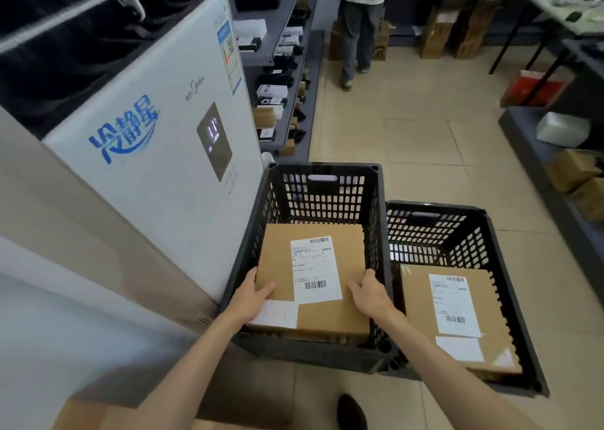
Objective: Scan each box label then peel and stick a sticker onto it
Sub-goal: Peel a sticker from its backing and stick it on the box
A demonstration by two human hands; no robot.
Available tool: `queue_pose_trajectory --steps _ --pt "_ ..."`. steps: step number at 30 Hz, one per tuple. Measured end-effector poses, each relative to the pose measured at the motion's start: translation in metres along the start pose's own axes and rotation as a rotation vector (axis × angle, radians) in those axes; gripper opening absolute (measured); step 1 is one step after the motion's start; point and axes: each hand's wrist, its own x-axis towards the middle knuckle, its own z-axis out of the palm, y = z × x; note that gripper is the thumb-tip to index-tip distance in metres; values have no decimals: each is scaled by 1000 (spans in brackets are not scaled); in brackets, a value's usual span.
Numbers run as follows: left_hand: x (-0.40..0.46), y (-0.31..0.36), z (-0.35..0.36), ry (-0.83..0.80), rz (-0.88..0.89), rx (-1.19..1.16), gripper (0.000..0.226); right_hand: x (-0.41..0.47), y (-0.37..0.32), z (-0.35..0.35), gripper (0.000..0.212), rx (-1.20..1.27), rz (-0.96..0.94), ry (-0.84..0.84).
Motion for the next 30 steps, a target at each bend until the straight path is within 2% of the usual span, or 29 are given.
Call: queue_pose_trajectory --steps 4,8,11,16,19,24,27,30 --pt "-15 15 -7 112 66 202 75 -11 -8 -14 39 -107 -166 70" --pt "-47 42 -17 177 203 313 55 -40 -34 -36 31 -393 -493 160" --pt "-78 59 -29 264 305 419 52 -68 -58 -48 39 -618 -715 189" --pt "-146 66 -49 470 373 582 53 -118 -94 -49 52 -827 -936 231" --pt "-191 54 -56 574 323 611 56 -152 -113 -40 51 -850 -1081 178" --pt "-277 7 -66 778 136 727 59 -202 -139 4 51 -887 -1314 85" --pt "-337 -34 -55 906 15 685 53 -232 -138 41 48 -910 -1465 6" --pt "-397 -74 -28 965 -144 644 49 -272 -124 73 51 -843 -1563 -150"
